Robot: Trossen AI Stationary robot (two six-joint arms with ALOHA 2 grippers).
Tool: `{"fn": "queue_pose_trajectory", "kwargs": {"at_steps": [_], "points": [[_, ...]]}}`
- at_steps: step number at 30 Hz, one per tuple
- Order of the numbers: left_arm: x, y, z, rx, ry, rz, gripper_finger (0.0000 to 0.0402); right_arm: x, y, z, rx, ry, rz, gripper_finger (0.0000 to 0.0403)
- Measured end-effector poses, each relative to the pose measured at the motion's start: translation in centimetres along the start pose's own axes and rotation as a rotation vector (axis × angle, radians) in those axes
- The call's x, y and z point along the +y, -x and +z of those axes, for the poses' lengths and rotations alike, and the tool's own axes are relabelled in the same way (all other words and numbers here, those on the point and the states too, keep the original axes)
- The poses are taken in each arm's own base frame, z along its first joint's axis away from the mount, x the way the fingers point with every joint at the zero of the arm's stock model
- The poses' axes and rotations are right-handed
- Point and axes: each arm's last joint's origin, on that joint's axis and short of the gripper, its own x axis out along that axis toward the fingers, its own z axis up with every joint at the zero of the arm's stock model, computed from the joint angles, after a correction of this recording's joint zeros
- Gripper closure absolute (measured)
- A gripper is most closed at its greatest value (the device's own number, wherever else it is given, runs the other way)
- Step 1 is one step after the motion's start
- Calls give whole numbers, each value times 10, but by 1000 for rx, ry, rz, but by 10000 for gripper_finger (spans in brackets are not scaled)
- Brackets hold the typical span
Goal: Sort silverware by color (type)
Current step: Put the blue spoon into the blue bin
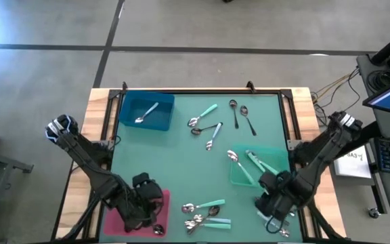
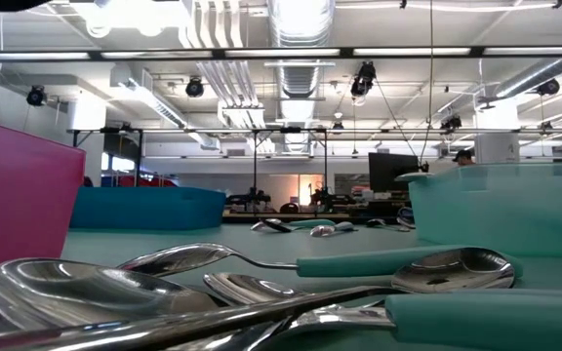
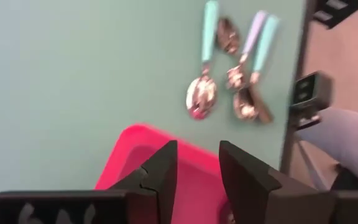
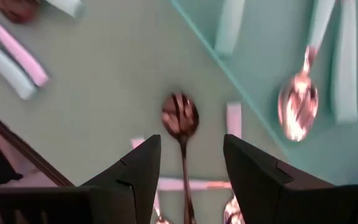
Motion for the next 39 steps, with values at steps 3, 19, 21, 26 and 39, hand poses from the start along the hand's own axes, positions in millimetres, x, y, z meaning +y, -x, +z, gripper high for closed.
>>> {"fn": "queue_pose_trajectory", "kwargs": {"at_steps": [3,19,21,26,39], "points": [[-3,0,2,-29,-17,-23,299,4,-13,-12,67,-16,-52,236],[-5,1,2,-27,-29,-43,300,56,-62,-34,268,46,4,236],[-5,1,2,-26,-31,-43,300,57,-66,-34,266,46,-13,236],[-5,1,2,-28,-31,-47,300,59,-79,-36,264,45,-52,236],[-6,1,2,-30,-33,-52,300,61,-104,-38,266,78,-118,256]]}}
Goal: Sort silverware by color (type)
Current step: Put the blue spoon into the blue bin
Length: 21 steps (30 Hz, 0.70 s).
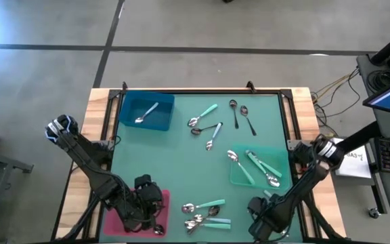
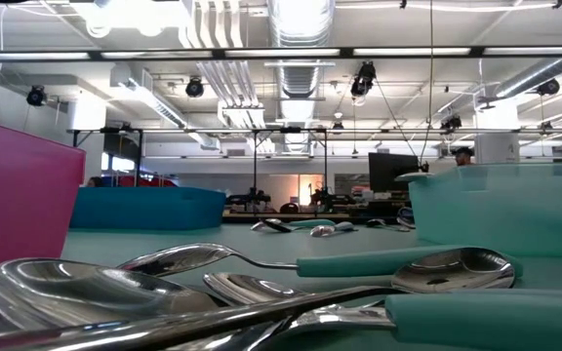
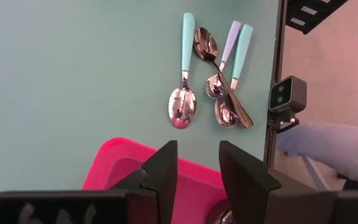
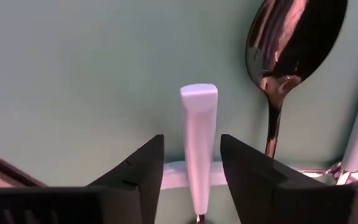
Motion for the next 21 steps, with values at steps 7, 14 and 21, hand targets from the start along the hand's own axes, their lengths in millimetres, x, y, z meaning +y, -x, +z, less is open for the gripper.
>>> {"fn": "queue_pose_trajectory", "kwargs": {"at_steps": [7,14,21], "points": [[0,0,0,-2,-1,-4,300,0,-5,1,-14,25,-15,339],[-1,0,1,-6,3,-10,299,-4,6,0,-40,28,-18,359],[0,0,2,-50,-47,17,299,-11,51,0,-198,51,94,359]]}}
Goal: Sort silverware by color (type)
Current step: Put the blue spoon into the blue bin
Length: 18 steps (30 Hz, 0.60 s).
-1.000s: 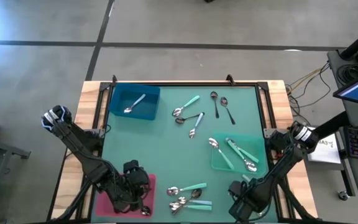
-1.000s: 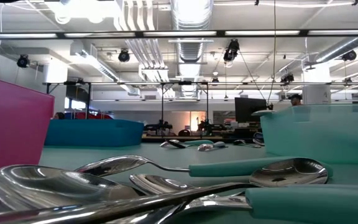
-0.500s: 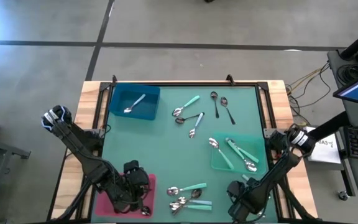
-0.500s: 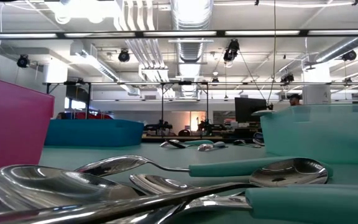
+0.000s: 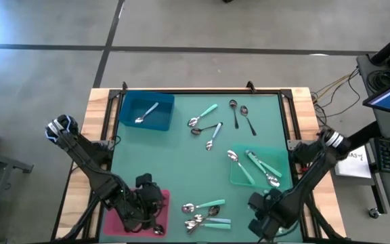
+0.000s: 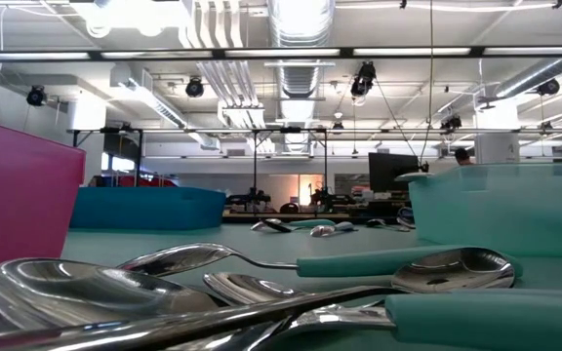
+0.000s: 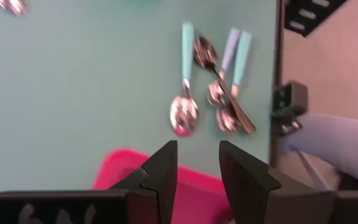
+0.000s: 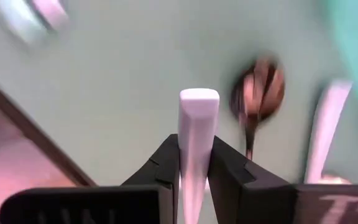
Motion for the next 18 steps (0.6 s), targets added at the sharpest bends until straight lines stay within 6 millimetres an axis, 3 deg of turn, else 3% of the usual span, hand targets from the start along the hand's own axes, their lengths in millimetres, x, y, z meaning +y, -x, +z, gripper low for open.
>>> {"fn": "queue_pose_trajectory", "kwargs": {"at_steps": [4,10,14,18], "points": [[0,-1,6,-111,-102,51,299,-2,38,15,-278,44,112,359],[-6,-8,21,-306,-324,141,299,3,85,51,-838,193,181,359],[-13,-22,37,-411,-393,128,299,15,106,81,-1044,331,198,359],[-18,-33,54,-520,-399,118,299,26,119,109,-1141,479,267,359]]}}
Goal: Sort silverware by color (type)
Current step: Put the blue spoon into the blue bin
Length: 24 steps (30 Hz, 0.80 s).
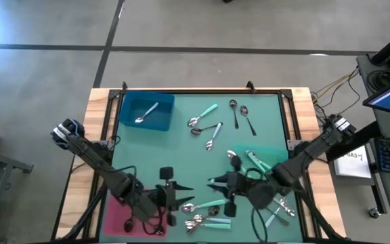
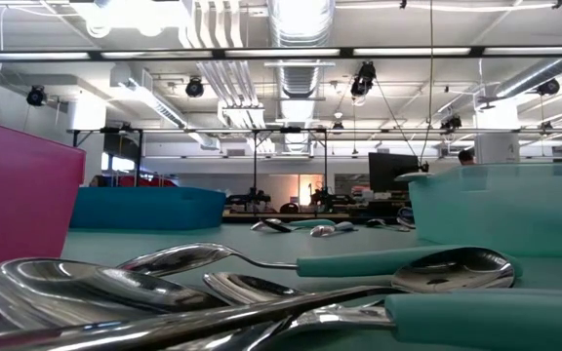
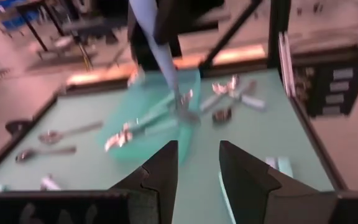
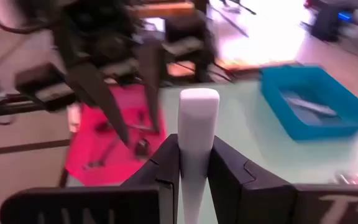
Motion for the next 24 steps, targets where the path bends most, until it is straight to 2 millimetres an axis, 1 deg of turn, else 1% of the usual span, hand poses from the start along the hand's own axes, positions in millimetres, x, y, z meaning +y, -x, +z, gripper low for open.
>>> {"fn": "queue_pose_trajectory", "kwargs": {"at_steps": [2,4,8,12,17,24], "points": [[1,-4,4,-32,13,7,299,-3,-7,6,-15,28,50,359],[3,-6,7,-52,13,14,299,-6,-14,10,-23,48,49,359],[4,-7,13,-103,3,16,299,-12,-20,13,-29,93,59,359],[11,-13,15,-107,6,41,299,-11,-26,15,-51,131,106,359],[14,-15,17,-118,6,65,299,-8,-28,16,-62,182,136,359],[15,-17,22,-154,20,35,299,-7,-28,23,-109,247,137,359]]}}
